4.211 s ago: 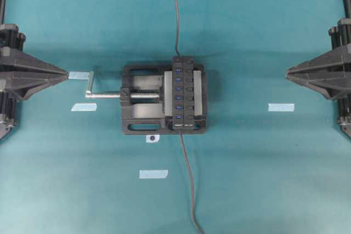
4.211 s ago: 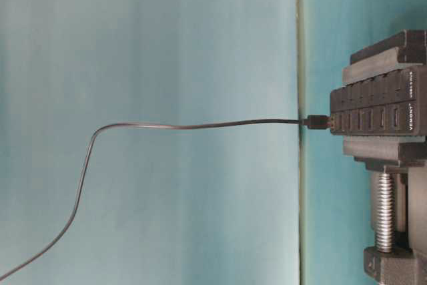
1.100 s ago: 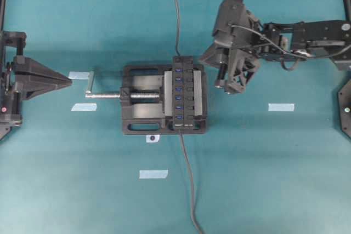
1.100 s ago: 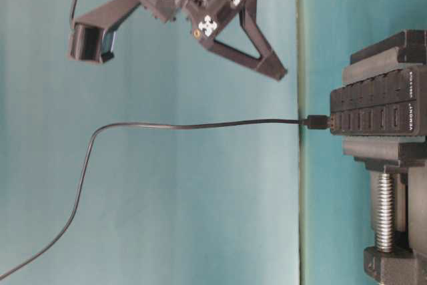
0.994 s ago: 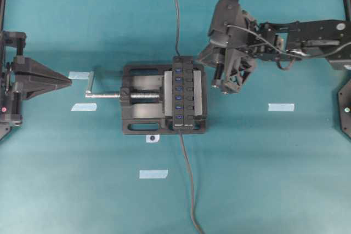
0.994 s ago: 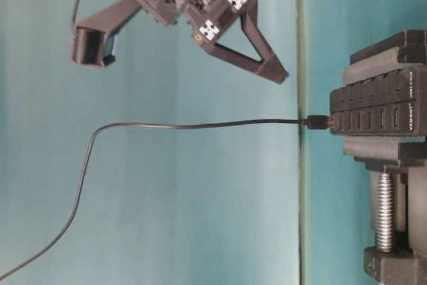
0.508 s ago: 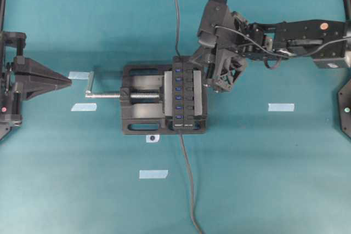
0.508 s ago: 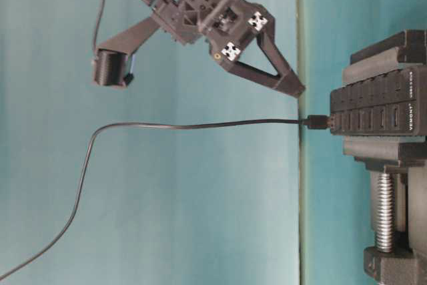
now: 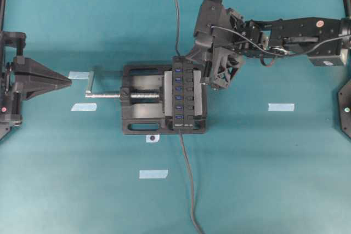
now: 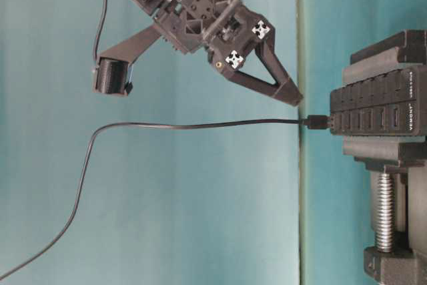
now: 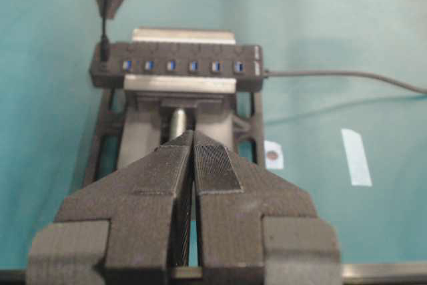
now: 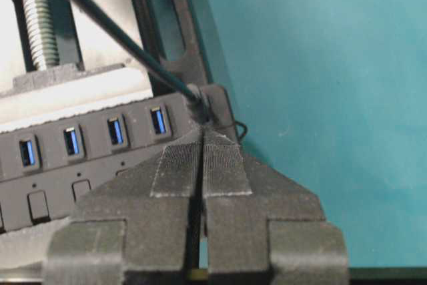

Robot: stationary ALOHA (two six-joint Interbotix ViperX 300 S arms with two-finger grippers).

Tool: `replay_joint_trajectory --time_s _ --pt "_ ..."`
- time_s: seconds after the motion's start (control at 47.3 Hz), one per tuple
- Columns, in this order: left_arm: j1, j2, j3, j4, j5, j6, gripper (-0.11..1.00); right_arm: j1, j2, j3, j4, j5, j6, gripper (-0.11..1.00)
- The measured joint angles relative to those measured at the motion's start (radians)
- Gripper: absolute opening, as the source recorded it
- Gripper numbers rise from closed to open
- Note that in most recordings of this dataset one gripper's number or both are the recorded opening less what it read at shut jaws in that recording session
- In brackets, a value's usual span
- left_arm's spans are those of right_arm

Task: Insert the USB into the front port of the fixed hub.
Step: 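Lower the right gripper and grasp the black USB plug at the hub end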

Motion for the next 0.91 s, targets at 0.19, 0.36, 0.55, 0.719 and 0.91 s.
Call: replay_joint_trajectory --time_s 0.19,0.36,0.55,0.719,0.91 --pt "0.0 -0.002 0.0 0.0 0.0 0.0 0.0 0.0 0.003 -0.005 0.0 -0.002 -0.002 -0.04" --pt "0.0 0.0 0.0 0.0 0.0 0.0 0.0 -0.002 0.006 -0.005 0.002 -0.002 -0.002 -0.04" --pt "0.0 0.0 0.002 0.0 0.0 0.0 0.0 0.0 0.025 -0.009 0.0 0.002 -0.002 0.02" --pt "0.0 -0.002 0.002 0.0 0.0 0.0 0.0 0.0 0.029 -0.017 0.002 0.002 -0.003 0.24" --pt "0.0 -0.002 0.002 0.0 0.0 -0.002 0.0 -0.002 0.029 -0.018 0.0 0.002 -0.005 0.77"
